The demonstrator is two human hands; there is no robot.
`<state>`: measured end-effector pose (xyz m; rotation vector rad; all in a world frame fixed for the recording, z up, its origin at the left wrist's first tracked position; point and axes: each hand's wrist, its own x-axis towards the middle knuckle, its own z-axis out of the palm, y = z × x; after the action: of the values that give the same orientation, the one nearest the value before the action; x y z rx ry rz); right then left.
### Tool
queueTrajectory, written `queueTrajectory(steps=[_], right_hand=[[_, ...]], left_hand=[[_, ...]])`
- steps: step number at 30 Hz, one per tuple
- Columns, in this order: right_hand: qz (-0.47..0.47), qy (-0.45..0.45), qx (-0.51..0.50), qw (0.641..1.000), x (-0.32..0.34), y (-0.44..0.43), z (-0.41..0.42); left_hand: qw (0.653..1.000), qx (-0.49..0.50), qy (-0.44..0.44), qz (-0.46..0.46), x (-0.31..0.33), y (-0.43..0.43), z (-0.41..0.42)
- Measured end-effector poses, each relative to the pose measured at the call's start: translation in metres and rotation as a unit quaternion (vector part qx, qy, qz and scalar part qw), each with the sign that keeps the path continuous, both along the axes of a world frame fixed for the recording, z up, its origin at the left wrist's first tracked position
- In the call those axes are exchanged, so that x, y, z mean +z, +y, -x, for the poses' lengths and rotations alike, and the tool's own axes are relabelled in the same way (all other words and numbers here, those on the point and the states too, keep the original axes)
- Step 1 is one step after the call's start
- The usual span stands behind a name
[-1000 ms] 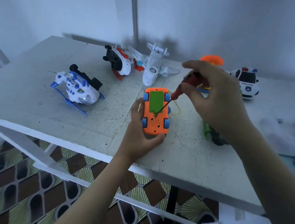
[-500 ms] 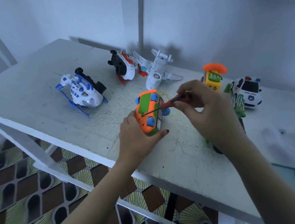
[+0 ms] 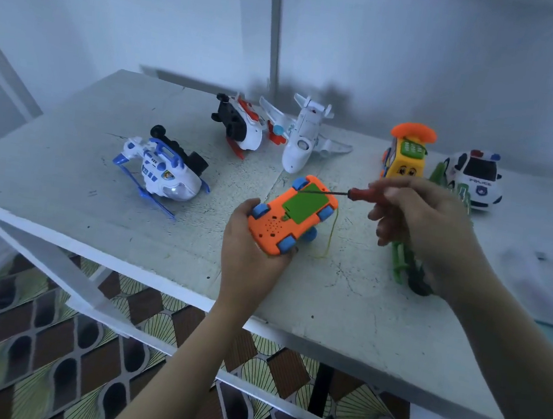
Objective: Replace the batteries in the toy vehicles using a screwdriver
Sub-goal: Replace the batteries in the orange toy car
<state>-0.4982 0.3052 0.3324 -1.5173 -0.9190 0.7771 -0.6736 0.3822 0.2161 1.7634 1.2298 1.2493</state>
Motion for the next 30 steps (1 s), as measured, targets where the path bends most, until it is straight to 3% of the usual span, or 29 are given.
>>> queueTrajectory(steps=[5,13,16,24,30], right_hand=[[0.027,0.055,0.013,0.998,-0.006,-0.010,0.005],[0.101,0.119,0.027,0.987,-0.021,-0.024,0.005],[0.090,0.093,0.004,0.992,-0.028,-0.027,0.005],[0.046,-0.091,0.004,0.995,-0.038,-0.032,0.011],[0.027,-0.132,0.013,0.991,-0.039,-0.030,0.013]], left_hand=[[0.988,-0.008,0.033,-0.149,-0.001,0.004,0.005],[0.973,-0.082,0.074,-0.204,-0.015,0.014,0.020],[0.970,-0.099,0.081,-0.207,-0.016,0.013,0.021],[0.971,-0.100,0.063,-0.208,-0.014,0.010,0.021],[0.972,-0.100,0.064,-0.202,-0.015,0.012,0.022]])
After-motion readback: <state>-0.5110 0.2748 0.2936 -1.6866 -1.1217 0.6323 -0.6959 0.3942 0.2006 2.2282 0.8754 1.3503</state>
